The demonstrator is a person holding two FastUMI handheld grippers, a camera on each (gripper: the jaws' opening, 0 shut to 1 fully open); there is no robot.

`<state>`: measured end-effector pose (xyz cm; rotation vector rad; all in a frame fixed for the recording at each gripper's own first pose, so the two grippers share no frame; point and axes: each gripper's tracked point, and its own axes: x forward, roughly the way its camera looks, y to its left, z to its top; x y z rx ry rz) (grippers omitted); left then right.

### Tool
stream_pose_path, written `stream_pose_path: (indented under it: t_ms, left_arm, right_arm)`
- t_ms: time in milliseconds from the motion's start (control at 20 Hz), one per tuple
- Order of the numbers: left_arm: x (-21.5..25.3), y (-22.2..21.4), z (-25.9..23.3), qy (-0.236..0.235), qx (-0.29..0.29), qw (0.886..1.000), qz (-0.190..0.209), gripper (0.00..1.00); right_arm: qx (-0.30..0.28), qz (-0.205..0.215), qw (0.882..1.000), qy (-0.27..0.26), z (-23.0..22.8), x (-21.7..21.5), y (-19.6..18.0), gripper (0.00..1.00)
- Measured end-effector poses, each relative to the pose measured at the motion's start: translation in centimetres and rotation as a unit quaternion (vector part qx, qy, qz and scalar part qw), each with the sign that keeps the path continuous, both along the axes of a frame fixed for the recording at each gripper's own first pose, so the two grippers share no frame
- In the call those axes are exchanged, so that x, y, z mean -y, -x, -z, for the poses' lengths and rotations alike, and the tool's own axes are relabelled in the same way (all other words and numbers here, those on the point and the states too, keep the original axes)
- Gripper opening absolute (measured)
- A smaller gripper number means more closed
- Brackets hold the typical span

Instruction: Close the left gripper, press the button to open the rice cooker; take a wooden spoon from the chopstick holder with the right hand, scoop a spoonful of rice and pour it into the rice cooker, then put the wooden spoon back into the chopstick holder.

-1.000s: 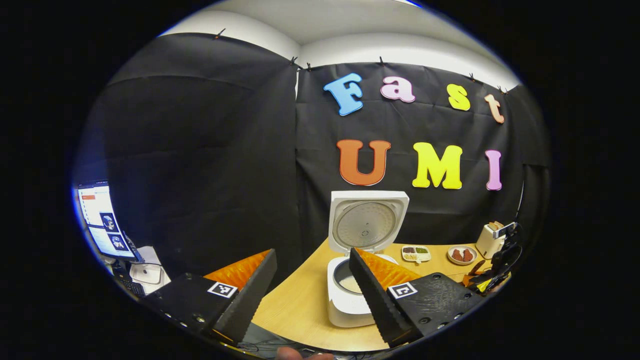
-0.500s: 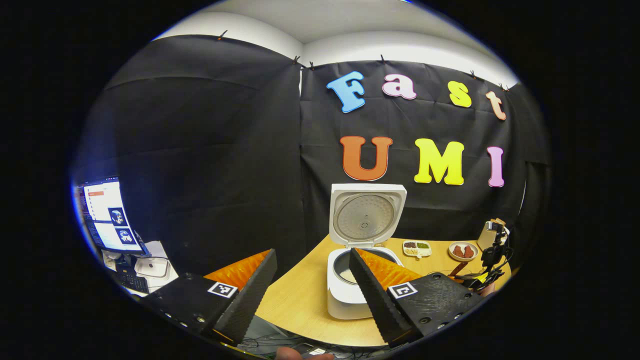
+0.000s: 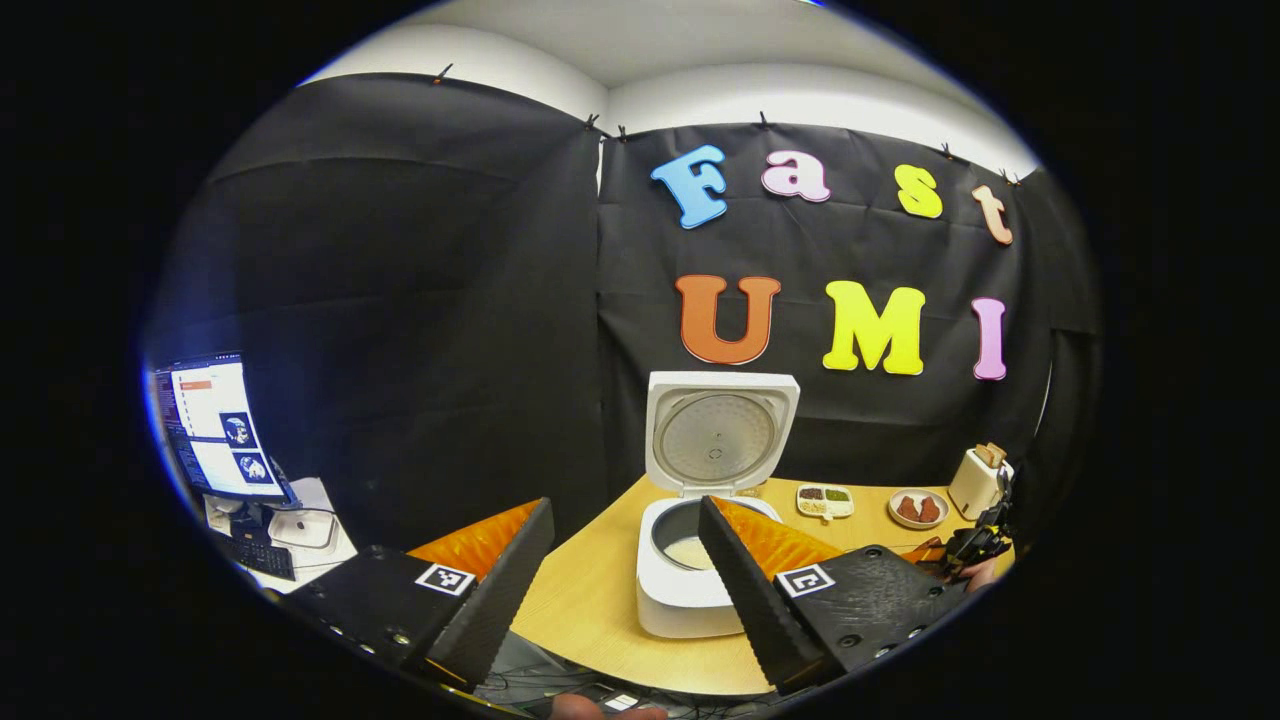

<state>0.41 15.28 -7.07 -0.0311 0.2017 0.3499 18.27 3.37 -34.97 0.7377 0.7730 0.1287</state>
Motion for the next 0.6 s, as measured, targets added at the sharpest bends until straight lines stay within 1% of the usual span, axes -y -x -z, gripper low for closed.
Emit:
stream_pose_path:
  t_ms: [200, 300, 400, 550, 600]
  left_arm:
    - [1.7, -1.0, 0.0, 0.000, -0.005, 1.000, 0.010, 0.94]
    - [2.5, -1.3, 0.0, -0.014, -0.007, 1.000, 0.018, 0.94]
    - [3.4, -1.6, 0.1, -0.018, -0.007, 1.000, 0.025, 0.94]
    - [4.2, -1.9, 0.4, -0.014, -0.005, 1.000, 0.026, 0.94]
    - [4.1, -1.9, 0.3, -0.014, 0.000, 1.000, 0.022, 0.94]
  right_arm:
    - [0.014, 0.025, 0.998, -0.053, -2.7, 3.1, -0.2, 0.09]
    - [0.032, 0.033, 0.996, -0.073, -5.1, 4.6, -0.3, 0.09]
    - [0.046, 0.036, 0.994, -0.090, -7.4, 5.7, -0.4, 0.09]
    - [0.072, 0.025, 0.992, -0.099, -11.5, 5.3, -0.5, 0.09]
    - [0.080, 0.016, 0.992, -0.100, -12.8, 4.6, -0.8, 0.04]
